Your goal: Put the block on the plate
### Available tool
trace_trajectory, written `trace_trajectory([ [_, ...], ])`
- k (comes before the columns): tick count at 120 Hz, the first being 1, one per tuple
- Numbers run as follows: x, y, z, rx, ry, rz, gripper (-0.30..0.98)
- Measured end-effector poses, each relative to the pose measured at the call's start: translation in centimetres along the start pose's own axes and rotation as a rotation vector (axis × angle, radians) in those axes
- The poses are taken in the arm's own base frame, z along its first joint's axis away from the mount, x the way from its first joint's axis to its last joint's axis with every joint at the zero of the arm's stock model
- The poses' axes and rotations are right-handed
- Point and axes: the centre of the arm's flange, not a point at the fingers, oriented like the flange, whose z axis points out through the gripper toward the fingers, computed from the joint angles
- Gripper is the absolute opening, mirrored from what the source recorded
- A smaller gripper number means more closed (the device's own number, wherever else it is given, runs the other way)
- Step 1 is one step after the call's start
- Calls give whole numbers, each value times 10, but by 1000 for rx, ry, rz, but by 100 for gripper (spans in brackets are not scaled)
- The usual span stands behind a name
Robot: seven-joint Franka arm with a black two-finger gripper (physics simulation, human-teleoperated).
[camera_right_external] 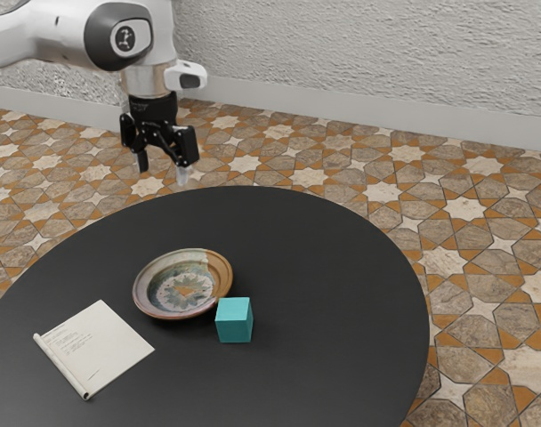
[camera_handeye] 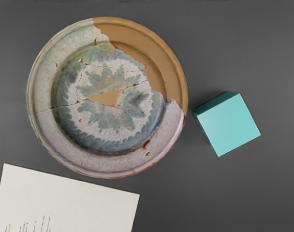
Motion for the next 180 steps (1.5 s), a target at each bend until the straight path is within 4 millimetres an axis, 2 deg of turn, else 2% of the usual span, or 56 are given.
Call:
trace_trajectory([
  [13,2,17,-3,8,3,40,69],
  [31,13,54,57,10,-31,104,69],
  [51,18,97,85,5,-5,127,69],
  [62,24,116,92,0,15,89,69],
  [85,33,110,96,-14,44,-53,69],
  [101,41,111,107,-23,37,-159,69],
  [142,14,104,146,-50,22,-415,69],
  [164,11,111,161,-77,45,-497,69],
  [180,15,117,163,-95,76,-548,69],
])
